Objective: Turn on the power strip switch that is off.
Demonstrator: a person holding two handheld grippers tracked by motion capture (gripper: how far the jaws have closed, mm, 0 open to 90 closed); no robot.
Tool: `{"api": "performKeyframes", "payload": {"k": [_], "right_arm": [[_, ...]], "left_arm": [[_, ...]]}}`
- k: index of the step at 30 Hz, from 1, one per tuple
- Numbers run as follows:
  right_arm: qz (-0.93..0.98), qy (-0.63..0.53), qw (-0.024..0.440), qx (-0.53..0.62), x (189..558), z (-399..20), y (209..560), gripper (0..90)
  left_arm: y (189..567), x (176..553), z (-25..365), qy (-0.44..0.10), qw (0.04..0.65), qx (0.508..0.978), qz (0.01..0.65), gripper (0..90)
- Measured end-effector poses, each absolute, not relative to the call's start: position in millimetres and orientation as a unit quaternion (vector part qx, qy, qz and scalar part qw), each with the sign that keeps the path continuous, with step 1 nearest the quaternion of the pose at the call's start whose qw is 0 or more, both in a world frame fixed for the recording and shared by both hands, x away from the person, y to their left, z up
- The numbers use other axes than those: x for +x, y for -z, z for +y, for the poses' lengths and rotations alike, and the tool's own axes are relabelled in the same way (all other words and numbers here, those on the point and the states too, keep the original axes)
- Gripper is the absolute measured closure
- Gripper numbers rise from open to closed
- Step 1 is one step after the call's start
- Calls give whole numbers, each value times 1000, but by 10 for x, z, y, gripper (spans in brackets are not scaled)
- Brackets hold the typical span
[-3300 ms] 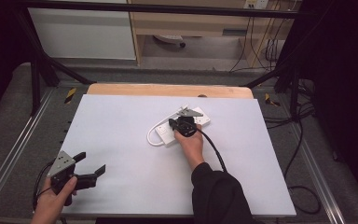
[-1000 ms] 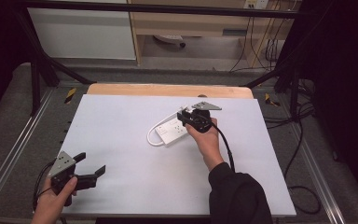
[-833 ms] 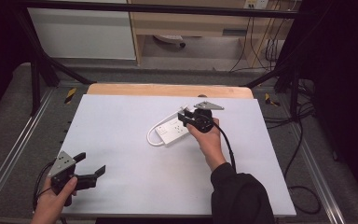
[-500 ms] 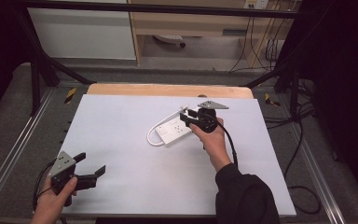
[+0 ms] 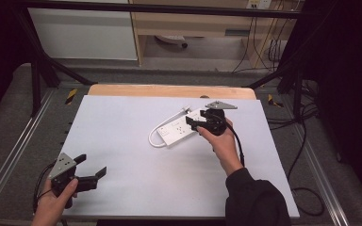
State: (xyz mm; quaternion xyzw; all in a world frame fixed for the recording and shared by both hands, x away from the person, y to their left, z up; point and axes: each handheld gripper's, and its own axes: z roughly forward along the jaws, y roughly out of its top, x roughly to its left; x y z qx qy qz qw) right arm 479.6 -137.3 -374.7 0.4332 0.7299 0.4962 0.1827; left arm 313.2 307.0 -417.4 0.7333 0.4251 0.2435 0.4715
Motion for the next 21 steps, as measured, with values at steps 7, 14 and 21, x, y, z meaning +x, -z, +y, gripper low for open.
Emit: {"api": "performKeyframes", "payload": {"k": [7,14,21], "right_arm": [[718,-504,195,440,4689,-1525,3724,140],[700,-519,204,447,4562,-1755,3703,74],[683,-534,210,452,4378,-2025,3713,60]], "left_arm": [[4180,3132,3070,-242,471,733,427,71],[4183,3133,3070,-241,471,732,428,71],[4183,3134,3072,-241,471,732,429,71]]}}
